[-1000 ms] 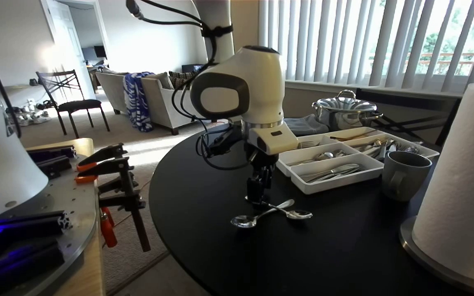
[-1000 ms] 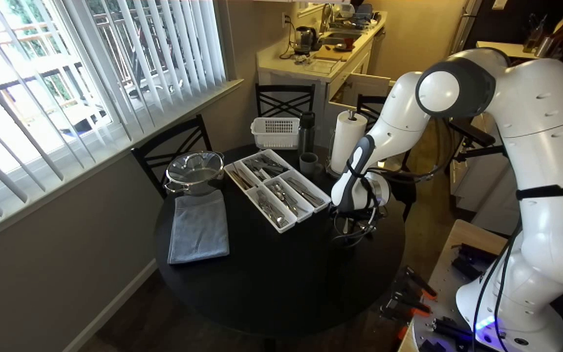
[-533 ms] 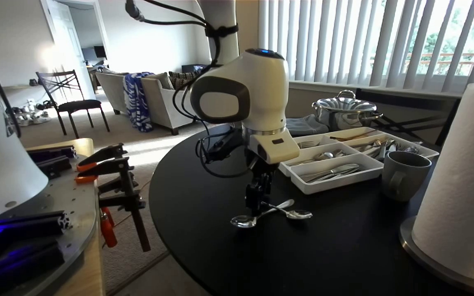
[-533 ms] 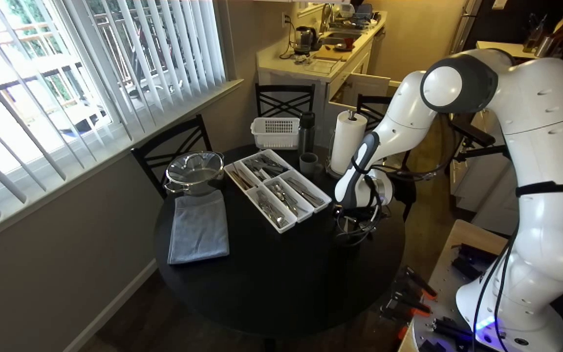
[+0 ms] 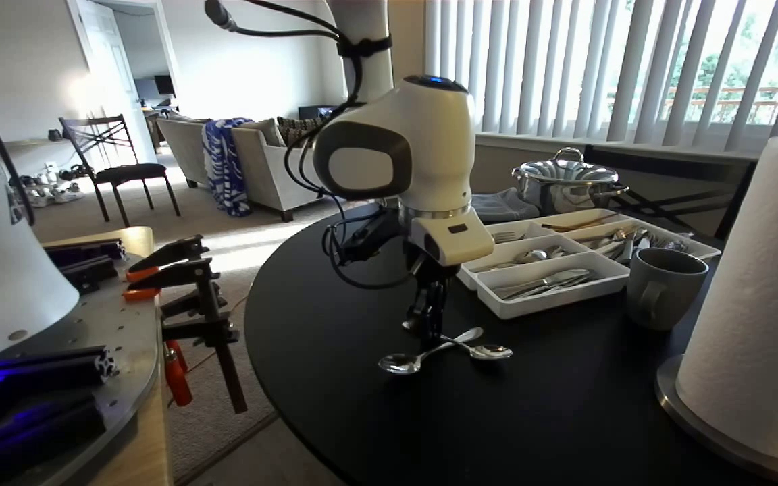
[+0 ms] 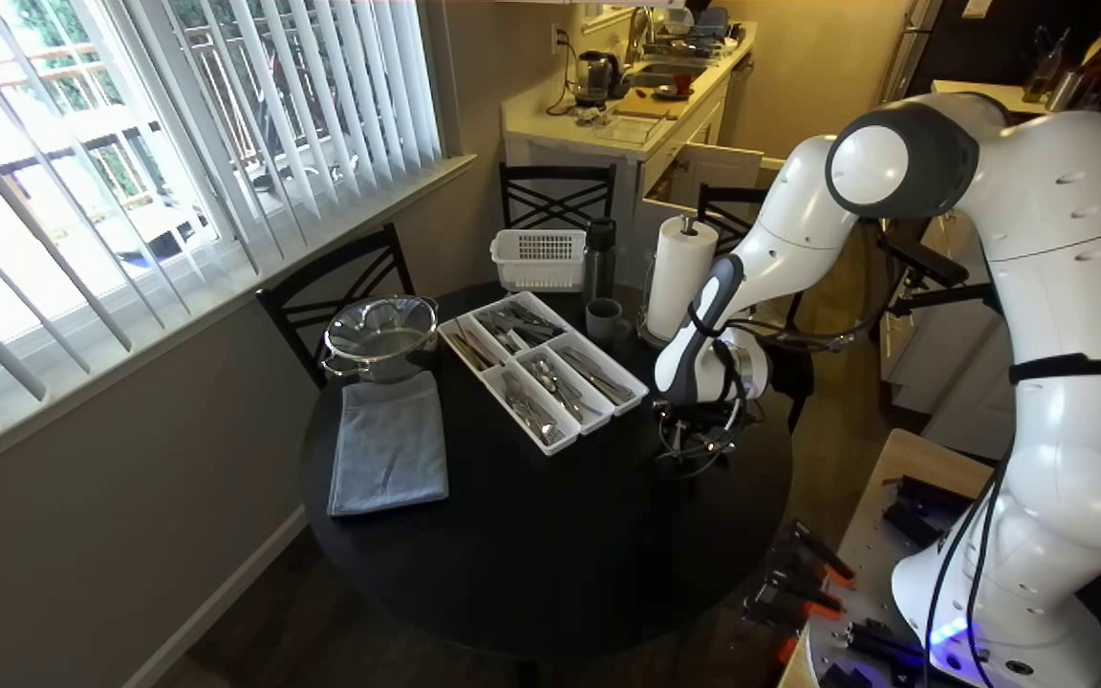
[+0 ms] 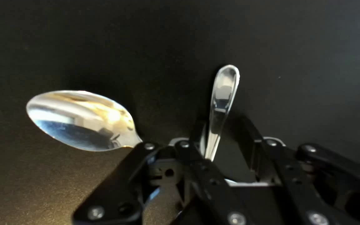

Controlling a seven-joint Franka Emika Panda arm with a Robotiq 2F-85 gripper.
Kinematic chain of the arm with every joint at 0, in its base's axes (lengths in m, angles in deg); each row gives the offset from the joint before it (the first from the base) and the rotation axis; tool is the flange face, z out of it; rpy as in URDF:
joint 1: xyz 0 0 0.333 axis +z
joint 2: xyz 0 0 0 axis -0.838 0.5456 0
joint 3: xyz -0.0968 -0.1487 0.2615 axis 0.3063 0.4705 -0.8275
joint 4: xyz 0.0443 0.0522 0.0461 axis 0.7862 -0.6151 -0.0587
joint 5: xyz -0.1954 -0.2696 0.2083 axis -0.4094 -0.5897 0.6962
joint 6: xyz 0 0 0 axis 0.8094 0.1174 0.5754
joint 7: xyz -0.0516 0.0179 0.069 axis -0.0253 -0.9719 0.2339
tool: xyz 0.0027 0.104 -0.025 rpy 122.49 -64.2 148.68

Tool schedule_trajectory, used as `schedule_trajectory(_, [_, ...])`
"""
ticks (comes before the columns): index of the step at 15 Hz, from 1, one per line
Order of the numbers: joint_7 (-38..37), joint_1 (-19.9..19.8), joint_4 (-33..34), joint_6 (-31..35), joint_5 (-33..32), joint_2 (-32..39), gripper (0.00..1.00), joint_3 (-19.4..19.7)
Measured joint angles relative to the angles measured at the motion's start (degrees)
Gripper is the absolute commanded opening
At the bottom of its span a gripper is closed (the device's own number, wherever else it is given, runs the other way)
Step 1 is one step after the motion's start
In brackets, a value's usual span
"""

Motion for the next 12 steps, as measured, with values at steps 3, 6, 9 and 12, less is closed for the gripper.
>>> schedule_trajectory(3, [0.0, 0.0, 0.0, 0.0, 0.0, -0.2, 0.03, -0.1])
schedule_trajectory(6, [0.0, 0.0, -0.1, 0.1, 0.0, -0.3, 0.01, 0.0])
schedule_trajectory(9, [0.0, 0.1, -1.0, 0.6, 0.0, -0.6, 0.01, 0.2])
schedule_trajectory(12, [0.0, 0.5, -3.0, 2.6, 0.0, -1.8, 0.01, 0.6])
